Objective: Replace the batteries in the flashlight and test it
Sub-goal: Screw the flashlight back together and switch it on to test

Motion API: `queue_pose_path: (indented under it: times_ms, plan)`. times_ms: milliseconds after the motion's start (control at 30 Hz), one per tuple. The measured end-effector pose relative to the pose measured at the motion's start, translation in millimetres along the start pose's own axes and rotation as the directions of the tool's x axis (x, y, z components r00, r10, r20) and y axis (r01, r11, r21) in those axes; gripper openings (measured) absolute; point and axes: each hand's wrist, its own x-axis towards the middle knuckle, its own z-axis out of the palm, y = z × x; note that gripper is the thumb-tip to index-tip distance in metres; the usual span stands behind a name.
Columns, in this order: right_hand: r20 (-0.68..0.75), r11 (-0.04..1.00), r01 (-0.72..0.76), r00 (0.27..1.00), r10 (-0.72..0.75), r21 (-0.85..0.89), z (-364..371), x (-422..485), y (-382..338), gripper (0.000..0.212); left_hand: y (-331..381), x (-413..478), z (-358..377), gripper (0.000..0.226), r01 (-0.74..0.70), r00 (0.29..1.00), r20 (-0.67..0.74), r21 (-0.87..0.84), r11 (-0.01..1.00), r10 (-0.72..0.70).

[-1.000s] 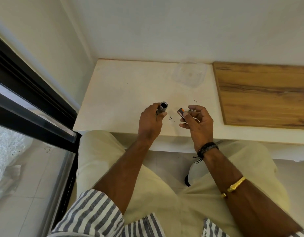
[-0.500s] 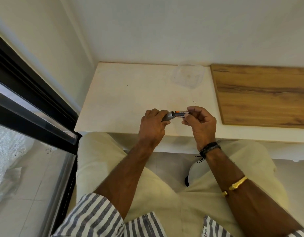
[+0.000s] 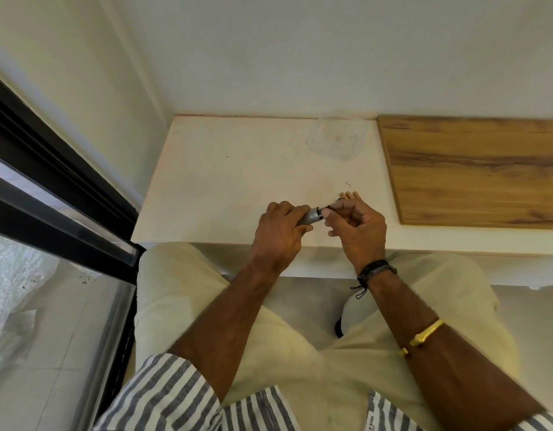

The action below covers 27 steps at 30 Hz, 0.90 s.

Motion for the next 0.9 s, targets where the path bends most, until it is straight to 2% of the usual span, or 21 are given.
queue_pose_path:
  times_ms: [133, 367, 500, 567, 667, 800, 900]
  plan:
    - [0.023, 0.991, 0.048, 0.999, -0.045, -0.128, 5, -2, 5, 0.016, 2, 0, 0, 0.037, 0.004, 1.000, 0.009, -0.006, 1.000, -0.004]
    - [0.047, 0.972, 0.112, 0.993, -0.104, -0.208, 13, 0, 13, 0.015, -2, 1, 2, 0.034, 0.016, 1.000, 0.003, -0.027, 1.000, -0.016]
    - [-0.093, 0.986, 0.047, 0.994, -0.063, -0.160, 10, 12, 11, 0.006, -5, 3, 5, 0.034, 0.029, 0.999, 0.020, -0.020, 0.999, -0.029]
    - [-0.179, 0.977, 0.003, 0.983, -0.043, -0.215, 3, 23, 15, 0.006, -6, 3, 6, 0.033, 0.037, 0.999, 0.028, -0.025, 0.999, -0.037]
    - [-0.221, 0.910, -0.037, 0.973, -0.060, -0.412, -7, 40, 27, 0.020, -8, 3, 7, 0.032, 0.043, 0.999, 0.027, -0.038, 0.998, -0.042]
    - [-0.089, 0.768, -0.049, 0.996, -0.010, -0.639, -5, 47, 40, 0.036, -12, 1, 8, 0.031, 0.049, 0.999, 0.023, -0.041, 0.998, -0.048]
    - [-0.049, 0.706, -0.058, 0.998, 0.033, -0.706, 0, 48, 46, 0.039, -15, 0, 8, 0.032, 0.067, 0.997, 0.033, -0.046, 0.997, -0.065]
